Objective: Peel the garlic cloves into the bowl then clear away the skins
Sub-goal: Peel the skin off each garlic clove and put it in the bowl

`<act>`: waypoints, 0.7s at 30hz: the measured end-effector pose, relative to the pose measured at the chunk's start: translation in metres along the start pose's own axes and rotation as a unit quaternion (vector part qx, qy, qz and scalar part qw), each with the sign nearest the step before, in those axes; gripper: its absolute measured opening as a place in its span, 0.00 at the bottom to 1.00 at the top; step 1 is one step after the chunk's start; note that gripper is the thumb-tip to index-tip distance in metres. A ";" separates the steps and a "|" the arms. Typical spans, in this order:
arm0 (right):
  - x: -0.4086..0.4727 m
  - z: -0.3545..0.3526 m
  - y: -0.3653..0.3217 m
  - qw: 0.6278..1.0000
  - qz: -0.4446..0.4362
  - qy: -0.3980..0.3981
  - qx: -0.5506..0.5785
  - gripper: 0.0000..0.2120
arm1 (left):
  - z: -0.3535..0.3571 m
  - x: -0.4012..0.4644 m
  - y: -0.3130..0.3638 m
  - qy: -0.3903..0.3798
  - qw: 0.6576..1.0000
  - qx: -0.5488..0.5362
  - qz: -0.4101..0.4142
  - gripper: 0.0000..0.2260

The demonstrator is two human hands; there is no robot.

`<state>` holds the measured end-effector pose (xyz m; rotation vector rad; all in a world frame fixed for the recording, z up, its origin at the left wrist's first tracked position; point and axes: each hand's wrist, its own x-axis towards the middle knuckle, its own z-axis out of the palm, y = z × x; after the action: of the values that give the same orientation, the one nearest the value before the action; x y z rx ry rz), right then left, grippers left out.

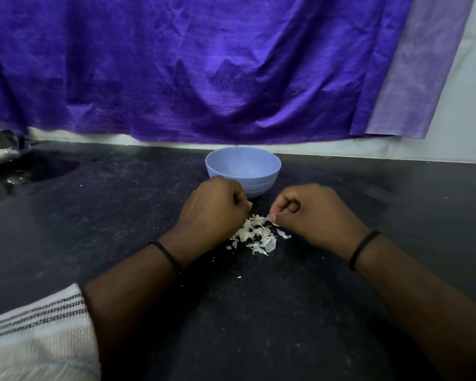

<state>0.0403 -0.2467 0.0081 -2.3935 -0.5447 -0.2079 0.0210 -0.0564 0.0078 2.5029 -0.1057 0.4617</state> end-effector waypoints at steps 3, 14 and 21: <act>0.001 -0.002 -0.001 0.998 -0.016 -0.032 -0.043 0.03 | -0.002 -0.001 0.002 0.005 1.000 -0.007 -0.002 0.07; -0.007 0.019 -0.017 0.993 -0.092 -0.049 -0.056 0.08 | -0.005 0.001 -0.003 0.048 0.998 0.004 -0.031 0.19; -0.007 0.038 -0.020 0.987 -0.105 0.010 -0.121 0.16 | -0.006 0.002 -0.003 0.043 0.998 -0.014 -0.045 0.05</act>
<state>0.0255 -0.2111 -0.0115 -2.5618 -0.8032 -0.4112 0.0217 -0.0506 0.0115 2.4454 0.0348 0.5266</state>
